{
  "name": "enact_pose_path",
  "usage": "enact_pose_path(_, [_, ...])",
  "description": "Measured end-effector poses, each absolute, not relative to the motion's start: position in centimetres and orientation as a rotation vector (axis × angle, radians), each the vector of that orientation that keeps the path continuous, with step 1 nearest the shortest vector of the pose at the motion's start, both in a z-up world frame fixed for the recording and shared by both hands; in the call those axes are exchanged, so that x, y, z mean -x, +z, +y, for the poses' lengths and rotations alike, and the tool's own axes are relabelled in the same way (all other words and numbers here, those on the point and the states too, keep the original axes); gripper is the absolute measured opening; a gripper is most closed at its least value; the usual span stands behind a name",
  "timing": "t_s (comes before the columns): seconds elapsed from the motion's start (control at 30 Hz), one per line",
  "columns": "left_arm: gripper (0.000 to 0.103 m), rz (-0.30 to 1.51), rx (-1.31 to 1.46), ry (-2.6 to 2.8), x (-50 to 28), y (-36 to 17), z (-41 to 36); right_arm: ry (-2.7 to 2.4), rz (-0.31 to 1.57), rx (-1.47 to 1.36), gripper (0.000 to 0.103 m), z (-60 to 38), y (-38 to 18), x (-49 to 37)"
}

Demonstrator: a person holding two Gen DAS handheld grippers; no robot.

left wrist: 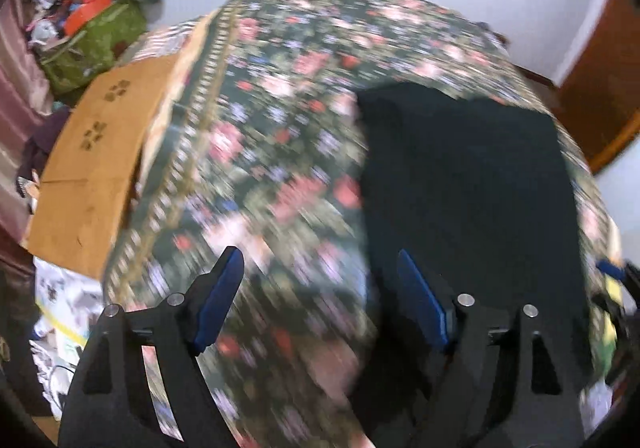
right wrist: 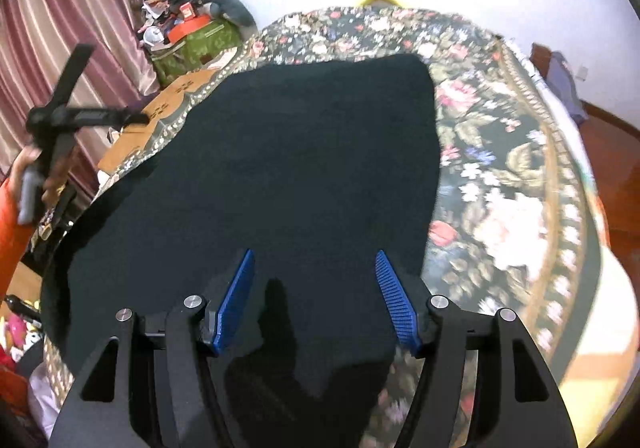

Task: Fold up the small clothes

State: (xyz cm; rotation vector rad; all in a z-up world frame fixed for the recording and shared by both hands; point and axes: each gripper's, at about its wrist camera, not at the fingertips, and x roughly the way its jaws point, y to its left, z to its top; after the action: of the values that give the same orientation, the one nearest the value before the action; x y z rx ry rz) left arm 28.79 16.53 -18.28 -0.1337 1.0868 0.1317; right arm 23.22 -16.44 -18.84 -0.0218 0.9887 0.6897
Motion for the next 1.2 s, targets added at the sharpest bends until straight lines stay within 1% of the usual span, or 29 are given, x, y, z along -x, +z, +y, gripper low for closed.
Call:
enact_pose_path(0.17, [0.08,1.106,0.16,0.023,-24.5,-18.0,12.0,0.681,0.998,0.028,0.06,-16.9,-18.1,-21.0])
enact_pose_path(0.37, [0.084,1.128,0.005,-0.035,-19.4,-19.1,7.3,0.698,1.032,0.067,0.06,-16.9,-18.6,-17.9])
enact_pose_path(0.47, [0.084,1.144,-0.009,-0.02,-17.4,-20.1,7.8,0.692,1.039,0.07,0.06,-17.2,-18.7,-17.1])
enact_pose_path(0.5, [0.086,1.135,-0.017,-0.004,-16.6,-20.4,8.2,0.687,1.042,0.069,0.06,-17.5,-18.8,-16.9])
enact_pose_path(0.53, [0.091,1.125,-0.013,0.005,-16.0,-20.4,8.8,0.682,1.042,0.068,0.06,-17.5,-18.8,-16.7])
enact_pose_path(0.57, [0.092,1.118,-0.004,0.018,-15.4,-20.4,9.4,0.677,1.041,0.066,0.06,-17.8,-18.7,-16.4])
enact_pose_path(0.77, [0.091,1.154,-0.02,0.229,-13.1,-21.5,13.9,0.637,1.04,0.043,0.06,-19.4,-18.7,-15.5])
enact_pose_path(0.87, [0.089,1.151,0.037,0.255,-12.4,-21.1,15.4,0.614,1.047,0.032,0.06,-20.2,-19.0,-15.2])
enact_pose_path(1.03, [0.09,1.04,0.097,0.21,-11.8,-18.0,14.5,0.58,1.054,0.017,0.06,-21.4,-19.0,-14.9])
enact_pose_path(1.2, [0.09,1.039,0.157,0.081,-13.5,-17.7,11.8,0.576,1.056,-0.003,0.06,-21.7,-19.3,-15.0])
